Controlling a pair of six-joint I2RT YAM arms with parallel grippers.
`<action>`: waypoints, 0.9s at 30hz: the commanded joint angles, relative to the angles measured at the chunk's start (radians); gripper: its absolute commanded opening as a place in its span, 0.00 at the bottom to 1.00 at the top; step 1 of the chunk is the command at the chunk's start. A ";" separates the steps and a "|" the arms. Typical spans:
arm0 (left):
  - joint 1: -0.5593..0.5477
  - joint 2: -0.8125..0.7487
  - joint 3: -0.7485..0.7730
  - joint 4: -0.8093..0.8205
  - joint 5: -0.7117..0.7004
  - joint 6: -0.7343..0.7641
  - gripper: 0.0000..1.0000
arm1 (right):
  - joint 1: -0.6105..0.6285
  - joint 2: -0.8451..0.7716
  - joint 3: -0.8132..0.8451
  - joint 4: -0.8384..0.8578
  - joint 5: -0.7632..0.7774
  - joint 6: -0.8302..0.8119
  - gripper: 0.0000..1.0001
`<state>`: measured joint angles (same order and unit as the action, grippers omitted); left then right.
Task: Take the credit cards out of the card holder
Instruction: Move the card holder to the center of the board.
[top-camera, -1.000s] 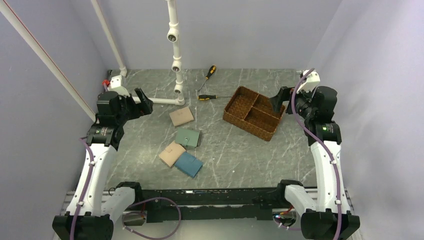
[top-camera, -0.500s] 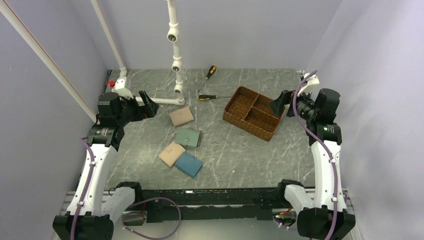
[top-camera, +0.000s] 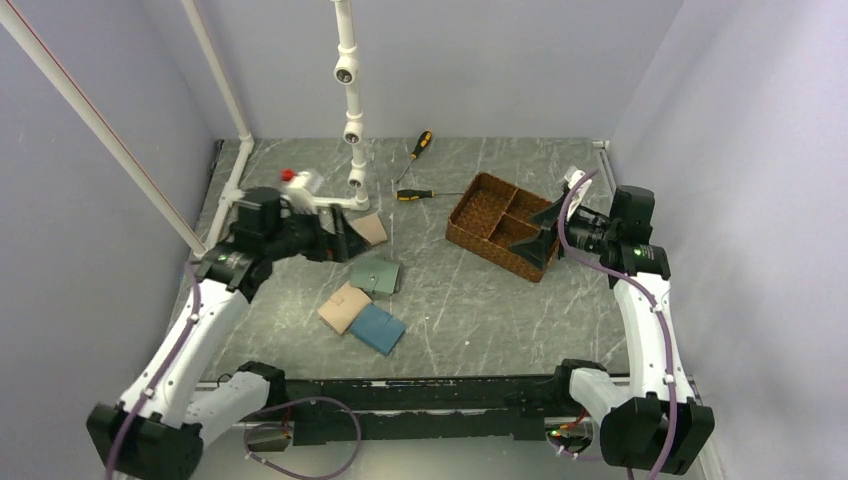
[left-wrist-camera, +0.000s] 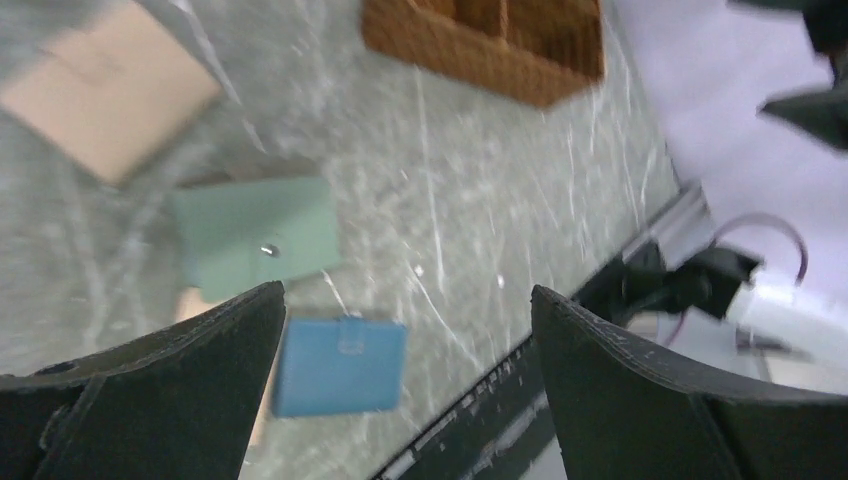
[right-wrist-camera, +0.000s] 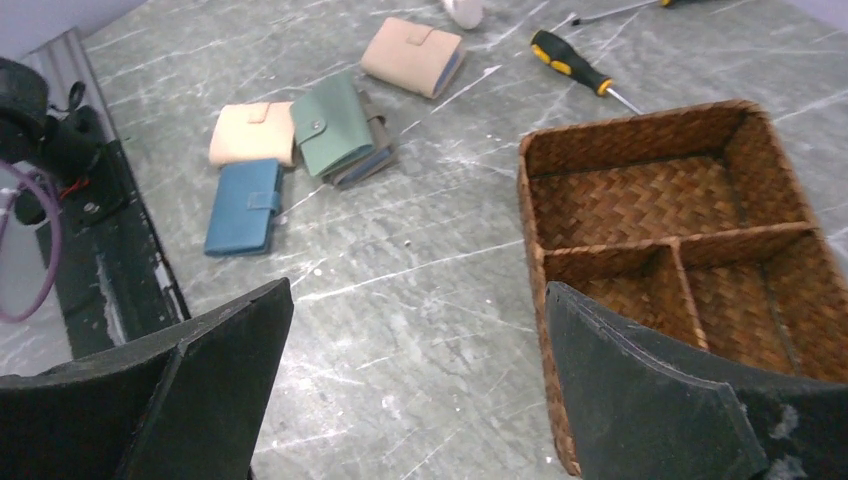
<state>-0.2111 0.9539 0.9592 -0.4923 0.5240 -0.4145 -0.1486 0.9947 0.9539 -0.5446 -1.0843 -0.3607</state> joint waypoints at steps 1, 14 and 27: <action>-0.269 0.072 0.098 -0.126 -0.289 0.009 0.99 | 0.006 0.014 0.001 -0.058 -0.075 -0.102 1.00; -0.536 0.441 0.211 -0.192 -0.741 0.037 0.96 | 0.007 0.056 0.015 -0.194 -0.054 -0.242 1.00; -0.148 0.484 0.035 0.088 -0.260 -0.023 0.81 | 0.035 0.131 0.027 -0.234 -0.047 -0.272 1.00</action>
<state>-0.3962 1.4487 1.0458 -0.5236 0.1181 -0.3805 -0.1230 1.1114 0.9478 -0.7635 -1.1042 -0.5854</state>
